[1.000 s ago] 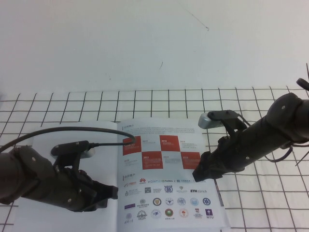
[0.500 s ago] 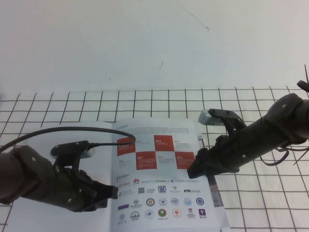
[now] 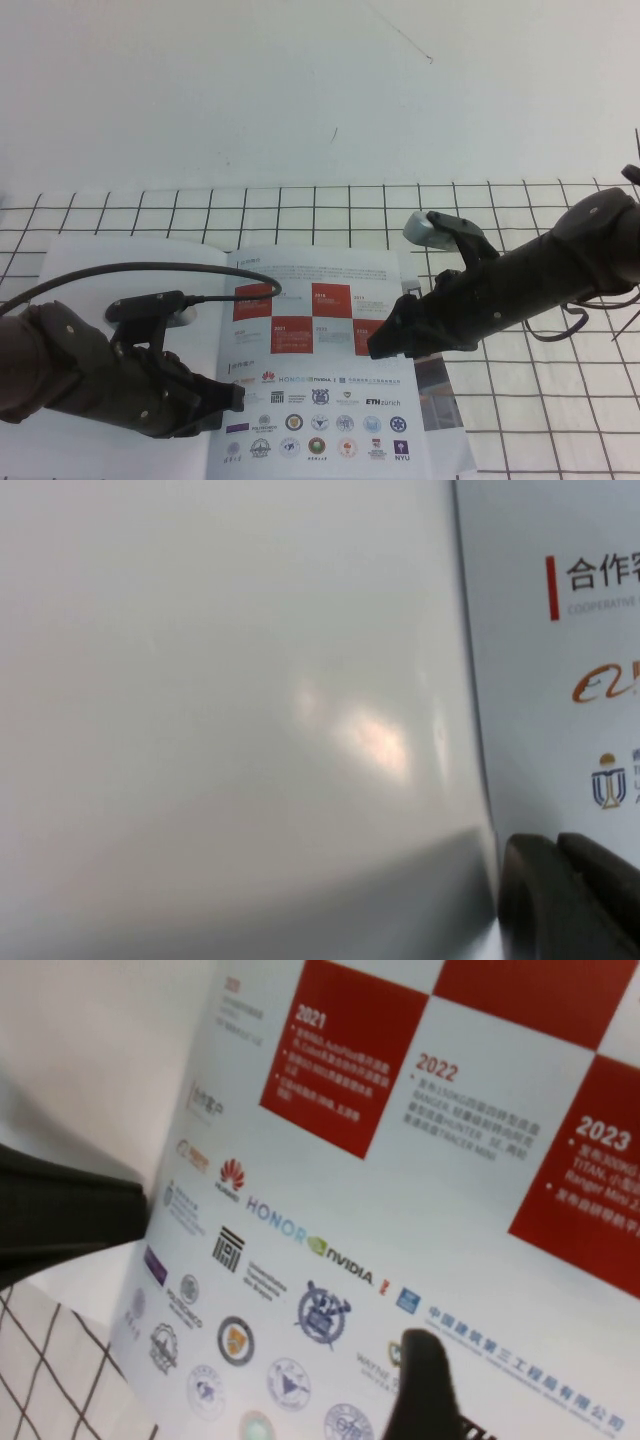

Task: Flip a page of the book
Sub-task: Open the closed book

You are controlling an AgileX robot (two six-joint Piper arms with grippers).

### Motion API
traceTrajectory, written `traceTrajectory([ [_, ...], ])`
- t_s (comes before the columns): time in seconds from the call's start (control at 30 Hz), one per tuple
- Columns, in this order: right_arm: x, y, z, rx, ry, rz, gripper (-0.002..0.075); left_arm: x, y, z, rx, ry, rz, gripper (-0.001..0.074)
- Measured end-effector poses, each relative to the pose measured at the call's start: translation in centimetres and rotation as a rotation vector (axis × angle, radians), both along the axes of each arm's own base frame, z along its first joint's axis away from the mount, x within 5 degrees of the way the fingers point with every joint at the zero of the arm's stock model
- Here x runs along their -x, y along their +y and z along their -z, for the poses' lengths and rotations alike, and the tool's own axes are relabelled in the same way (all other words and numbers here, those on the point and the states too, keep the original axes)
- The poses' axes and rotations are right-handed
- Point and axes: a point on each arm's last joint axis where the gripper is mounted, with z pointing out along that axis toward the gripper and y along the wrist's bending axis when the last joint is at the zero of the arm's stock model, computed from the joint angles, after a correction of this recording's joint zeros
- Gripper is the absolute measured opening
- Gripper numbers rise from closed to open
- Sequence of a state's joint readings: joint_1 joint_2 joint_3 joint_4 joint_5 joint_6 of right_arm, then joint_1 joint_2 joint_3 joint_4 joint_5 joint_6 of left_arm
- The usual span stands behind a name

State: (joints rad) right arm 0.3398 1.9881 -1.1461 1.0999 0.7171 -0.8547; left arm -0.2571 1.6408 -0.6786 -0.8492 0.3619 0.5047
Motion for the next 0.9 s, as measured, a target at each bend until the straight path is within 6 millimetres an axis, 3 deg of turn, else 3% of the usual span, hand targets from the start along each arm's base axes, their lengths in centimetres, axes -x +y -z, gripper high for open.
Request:
traceTrajectory([
  [0.27, 0.2, 0.1, -0.7, -0.015, -0.01, -0.017, 0.0464, -0.1, 0.1, -0.1, -0.007, -0.018, -0.007, -0.0002],
  [0.6, 0.4, -0.1, -0.5, 0.014, -0.014, -0.059, 0.0464, 0.1, 0.5, -2.9, -0.029, -0.143, 0.005, -0.0002],
  [0.9, 0.6, -0.3, -0.4, 0.043, -0.027, -0.092, 0.0464, 0.2, 1.3, -2.0, -0.131, -0.101, 0.0, -0.0002],
])
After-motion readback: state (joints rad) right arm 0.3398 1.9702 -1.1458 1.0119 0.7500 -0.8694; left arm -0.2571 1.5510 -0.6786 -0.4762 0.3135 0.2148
